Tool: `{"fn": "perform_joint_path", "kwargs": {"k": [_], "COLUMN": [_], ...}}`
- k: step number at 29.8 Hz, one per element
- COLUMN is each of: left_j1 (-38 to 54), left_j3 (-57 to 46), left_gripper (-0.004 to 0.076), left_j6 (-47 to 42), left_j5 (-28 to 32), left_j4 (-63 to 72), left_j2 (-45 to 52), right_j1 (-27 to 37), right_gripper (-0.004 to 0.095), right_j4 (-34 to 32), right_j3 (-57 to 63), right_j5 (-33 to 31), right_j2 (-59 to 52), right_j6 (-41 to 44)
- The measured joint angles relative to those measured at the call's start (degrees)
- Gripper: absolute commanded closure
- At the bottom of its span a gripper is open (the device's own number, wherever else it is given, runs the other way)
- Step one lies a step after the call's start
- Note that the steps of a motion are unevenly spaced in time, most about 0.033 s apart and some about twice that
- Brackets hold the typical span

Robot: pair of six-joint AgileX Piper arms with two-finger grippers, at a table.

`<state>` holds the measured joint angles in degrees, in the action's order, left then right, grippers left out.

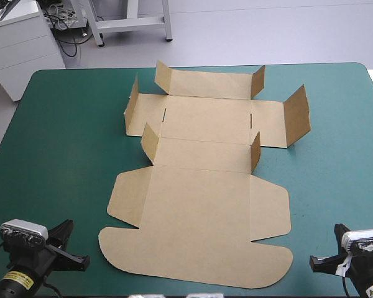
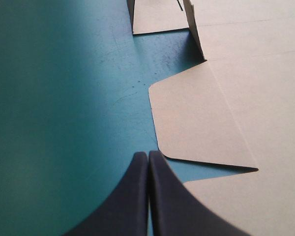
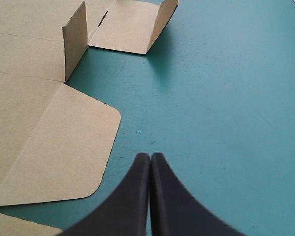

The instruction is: Fold the box

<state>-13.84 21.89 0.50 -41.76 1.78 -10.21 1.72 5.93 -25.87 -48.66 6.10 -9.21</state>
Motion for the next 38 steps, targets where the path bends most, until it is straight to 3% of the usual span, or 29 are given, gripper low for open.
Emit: {"fn": "perform_joint_path", "kwargs": {"k": [9,12,15,18,20,23,30,38], "left_j1": [0.00,0.00,0.00,0.00,0.00,0.00,0.00,0.00], "left_j3": [0.00,0.00,0.07,1.05,2.26,4.39,11.51,25.45], "left_gripper": [0.0745,0.0664,0.0502,0.0328,0.0279,0.0277,0.0277,0.0277], "left_j6": [0.00,0.00,-0.17,-1.84,-3.47,-5.55,-7.39,-7.52], "left_j5": [0.00,0.00,-0.04,-0.04,-0.04,-0.03,-1.52,-7.20], "left_j4": [0.00,-0.76,-1.78,-1.78,-1.78,-1.78,-1.78,-2.14], "left_j2": [0.00,0.00,0.00,-0.65,-1.93,-4.73,-15.40,-31.72], "right_j1": [0.00,0.05,0.05,0.05,0.05,0.05,0.11,0.11], "right_gripper": [0.0925,0.0904,0.0804,0.0572,0.0405,0.0238,0.0237,0.0237], "right_j4": [-0.29,-0.73,-0.91,-0.93,-0.93,-1.13,-1.13,1.12], "right_j3": [0.00,0.00,0.00,0.00,-0.18,-1.35,-7.88,-20.92], "right_j5": [0.15,0.47,0.69,0.79,0.79,0.84,0.89,-2.72], "right_j2": [0.00,0.00,0.05,0.73,1.86,4.25,13.27,32.18], "right_j6": [0.00,0.00,0.00,-0.11,-0.32,-0.52,-0.51,-0.04]}}
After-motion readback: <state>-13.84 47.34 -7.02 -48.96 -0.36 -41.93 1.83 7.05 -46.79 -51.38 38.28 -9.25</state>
